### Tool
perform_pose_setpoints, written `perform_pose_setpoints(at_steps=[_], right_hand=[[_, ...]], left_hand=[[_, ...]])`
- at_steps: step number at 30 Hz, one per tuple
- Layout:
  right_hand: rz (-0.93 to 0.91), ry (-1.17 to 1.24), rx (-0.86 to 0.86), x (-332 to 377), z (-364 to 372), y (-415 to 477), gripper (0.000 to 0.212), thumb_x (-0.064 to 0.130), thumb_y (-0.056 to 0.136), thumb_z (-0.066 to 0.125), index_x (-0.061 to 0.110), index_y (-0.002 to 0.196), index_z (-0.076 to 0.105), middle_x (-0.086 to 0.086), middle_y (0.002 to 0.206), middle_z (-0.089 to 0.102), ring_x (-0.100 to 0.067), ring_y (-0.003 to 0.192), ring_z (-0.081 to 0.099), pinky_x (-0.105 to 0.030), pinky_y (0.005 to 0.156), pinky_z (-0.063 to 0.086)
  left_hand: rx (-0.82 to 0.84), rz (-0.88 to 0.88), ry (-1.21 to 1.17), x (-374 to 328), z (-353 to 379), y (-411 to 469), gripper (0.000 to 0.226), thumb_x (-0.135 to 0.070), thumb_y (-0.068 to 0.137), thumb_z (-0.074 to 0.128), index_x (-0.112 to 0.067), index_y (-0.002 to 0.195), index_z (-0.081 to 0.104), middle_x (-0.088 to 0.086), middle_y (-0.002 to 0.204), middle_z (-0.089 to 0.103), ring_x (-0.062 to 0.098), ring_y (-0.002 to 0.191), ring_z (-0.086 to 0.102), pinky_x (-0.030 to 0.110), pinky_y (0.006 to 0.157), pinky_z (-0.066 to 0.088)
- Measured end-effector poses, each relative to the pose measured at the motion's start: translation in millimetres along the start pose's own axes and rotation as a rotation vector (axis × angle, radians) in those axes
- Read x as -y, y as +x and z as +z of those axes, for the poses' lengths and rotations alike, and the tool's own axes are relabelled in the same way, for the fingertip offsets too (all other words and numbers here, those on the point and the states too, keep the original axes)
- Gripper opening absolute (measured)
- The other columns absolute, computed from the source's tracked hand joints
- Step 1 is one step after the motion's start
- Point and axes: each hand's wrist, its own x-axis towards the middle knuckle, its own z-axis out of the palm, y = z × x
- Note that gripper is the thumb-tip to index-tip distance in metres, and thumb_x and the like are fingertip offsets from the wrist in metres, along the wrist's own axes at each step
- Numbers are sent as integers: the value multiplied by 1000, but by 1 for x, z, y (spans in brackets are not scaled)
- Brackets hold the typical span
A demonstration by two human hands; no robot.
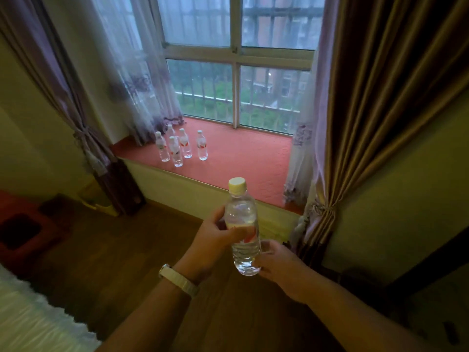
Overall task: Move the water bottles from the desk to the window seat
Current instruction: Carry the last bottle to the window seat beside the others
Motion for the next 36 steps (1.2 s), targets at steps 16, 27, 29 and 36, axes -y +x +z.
perform_pose_setpoints(at_steps=[16,27,29,36], right_hand=[[125,-164,402,74,60,196,46,7,79,74,18,119,55,-12,117,66,-26,109,66,-46,102,51],[94,-211,492,176,13,354,41,3,79,69,17,115,56,-13,114,65,-28,107,66,-47,100,51],[83,-201,507,192,12,375,40,0,82,67,16,116,55,-14,113,66,-28,106,66,-45,100,51],[47,-179,533,232,25,439,51,7,72,75,14,119,56,-14,114,68,-27,104,69,-48,101,51]], left_hand=[[-431,-57,-1,-3,-114,105,59,-1,80,76,-25,131,59,0,117,72,16,105,70,32,81,60],[-533,-45,71,-25,-116,280,55,-1,79,78,-25,126,63,3,114,73,20,105,70,37,88,59],[-553,-42,75,-31,-122,303,55,-1,78,79,-24,126,63,3,113,73,18,103,70,35,87,58],[-578,-34,83,-42,-162,367,56,0,77,80,-20,126,62,8,116,72,24,107,69,38,91,58]])
